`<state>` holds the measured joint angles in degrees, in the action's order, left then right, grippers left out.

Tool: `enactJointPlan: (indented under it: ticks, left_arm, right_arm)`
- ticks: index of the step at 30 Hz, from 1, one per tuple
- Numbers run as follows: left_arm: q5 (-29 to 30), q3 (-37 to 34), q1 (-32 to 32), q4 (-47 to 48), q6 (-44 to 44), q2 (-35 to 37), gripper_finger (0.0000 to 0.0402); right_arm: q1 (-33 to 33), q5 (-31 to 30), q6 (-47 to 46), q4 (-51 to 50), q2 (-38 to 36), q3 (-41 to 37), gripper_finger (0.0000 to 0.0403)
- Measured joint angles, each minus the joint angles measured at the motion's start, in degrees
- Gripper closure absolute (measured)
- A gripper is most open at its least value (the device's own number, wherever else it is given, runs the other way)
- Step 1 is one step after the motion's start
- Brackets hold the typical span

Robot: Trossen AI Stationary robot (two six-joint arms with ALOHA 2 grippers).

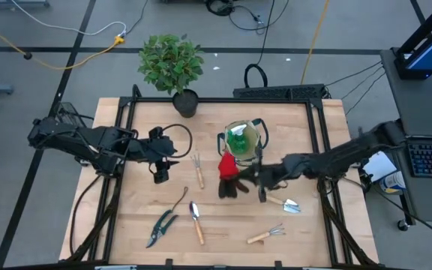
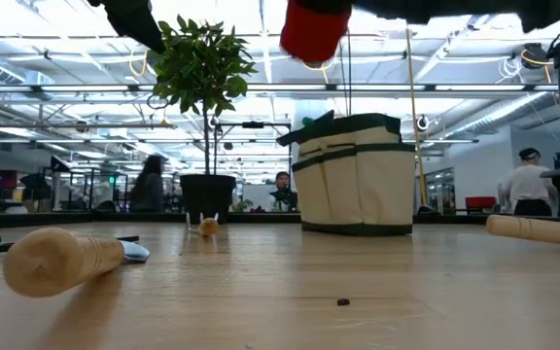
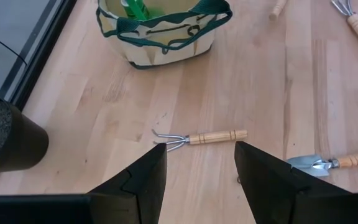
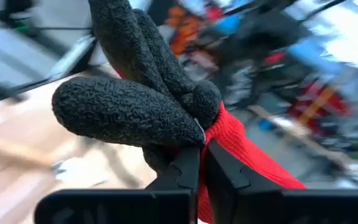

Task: Pick & Place Garden tools in Gardening bag
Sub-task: Put the red gloves into the light brown gardening bag

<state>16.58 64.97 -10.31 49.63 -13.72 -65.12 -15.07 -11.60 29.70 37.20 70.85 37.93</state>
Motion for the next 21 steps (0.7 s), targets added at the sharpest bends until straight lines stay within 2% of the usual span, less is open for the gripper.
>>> enactJointPlan:
  ticks: [3, 6, 13, 21]
  left_arm:
    - [0.0, 0.0, 0.0, 0.0, 0.6, 0.0, 0.0206]
    - [0.0, 0.0, 0.0, -0.1, 1.3, 0.0, 0.0206]
    - [0.0, 0.0, 0.0, -0.2, 1.5, 0.0, 0.0206]
    - [0.0, 0.0, 0.0, -0.2, 1.4, 0.0, 0.0206]
  right_arm:
    - [1.4, -4.2, 0.3, 2.9, -3.7, 0.0, 0.0399]
    - [4.4, -7.3, -5.6, 5.5, -5.7, 0.1, 0.0399]
    - [12.2, -4.8, -21.9, -3.0, -3.5, 0.0, 0.0399]
    - [16.2, -5.0, -36.0, -11.4, -3.1, 0.0, 0.0399]
